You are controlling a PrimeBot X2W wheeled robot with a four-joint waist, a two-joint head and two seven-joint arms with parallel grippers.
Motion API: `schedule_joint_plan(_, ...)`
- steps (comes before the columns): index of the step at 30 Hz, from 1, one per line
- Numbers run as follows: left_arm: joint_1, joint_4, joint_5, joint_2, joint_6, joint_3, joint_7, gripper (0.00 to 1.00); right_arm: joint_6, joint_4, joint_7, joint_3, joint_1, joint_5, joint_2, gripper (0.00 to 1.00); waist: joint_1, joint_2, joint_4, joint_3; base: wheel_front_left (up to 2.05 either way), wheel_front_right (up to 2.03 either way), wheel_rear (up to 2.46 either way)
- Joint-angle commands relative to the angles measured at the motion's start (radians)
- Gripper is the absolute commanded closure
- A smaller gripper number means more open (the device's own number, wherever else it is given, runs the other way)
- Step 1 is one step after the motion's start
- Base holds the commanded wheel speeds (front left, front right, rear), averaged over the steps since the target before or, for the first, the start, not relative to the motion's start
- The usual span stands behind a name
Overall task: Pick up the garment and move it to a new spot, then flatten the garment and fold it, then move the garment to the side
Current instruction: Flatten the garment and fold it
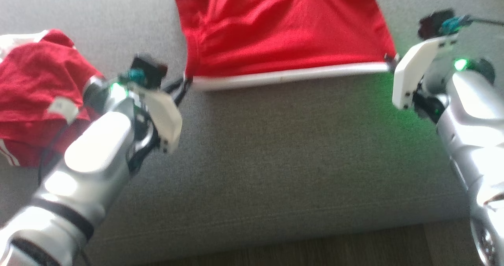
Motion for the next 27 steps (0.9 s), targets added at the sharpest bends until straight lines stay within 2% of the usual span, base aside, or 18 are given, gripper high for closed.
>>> schedule_joint_plan(1, -0.013, -0.004, -0.008, 0.067, 0.003, 0.030, -0.012, 1.00, -0.002, -0.031, 0.013, 0.023, 0.016, 0.015, -0.031, 1.00, 0.0001, -0.0001, -0.003, -0.027, 0.00, 0.00, 0.00)
schedule_joint_plan(8, 0.101, -0.030, -0.040, 0.083, 0.003, 0.004, -0.040, 1.00, -0.002, -0.165, 0.177, 0.172, 0.138, 0.182, -0.103, 1.00, 0.0001, -0.0001, 0.000, -0.107, 0.00, 0.00, 0.00)
schedule_joint_plan(17, 0.251, -0.085, -0.076, 0.119, 0.003, -0.033, -0.029, 1.00, -0.002, -0.433, 0.451, 0.352, 0.330, 0.426, -0.278, 1.00, 0.0001, -0.0001, -0.010, -0.214, 0.00, 0.00, 0.00)
schedule_joint_plan(23, 0.360, -0.161, -0.110, 0.151, 0.005, -0.055, 0.007, 1.00, -0.002, -0.578, 0.603, 0.390, 0.426, 0.529, -0.375, 1.00, 0.0001, -0.0001, -0.024, -0.276, 0.00, 0.00, 0.00)
schedule_joint_plan(27, 0.408, -0.215, -0.135, 0.168, 0.010, -0.060, 0.033, 1.00, -0.002, -0.640, 0.666, 0.391, 0.472, 0.552, -0.419, 1.00, 0.0001, -0.0001, -0.027, -0.299, 0.00, 0.00, 0.00)
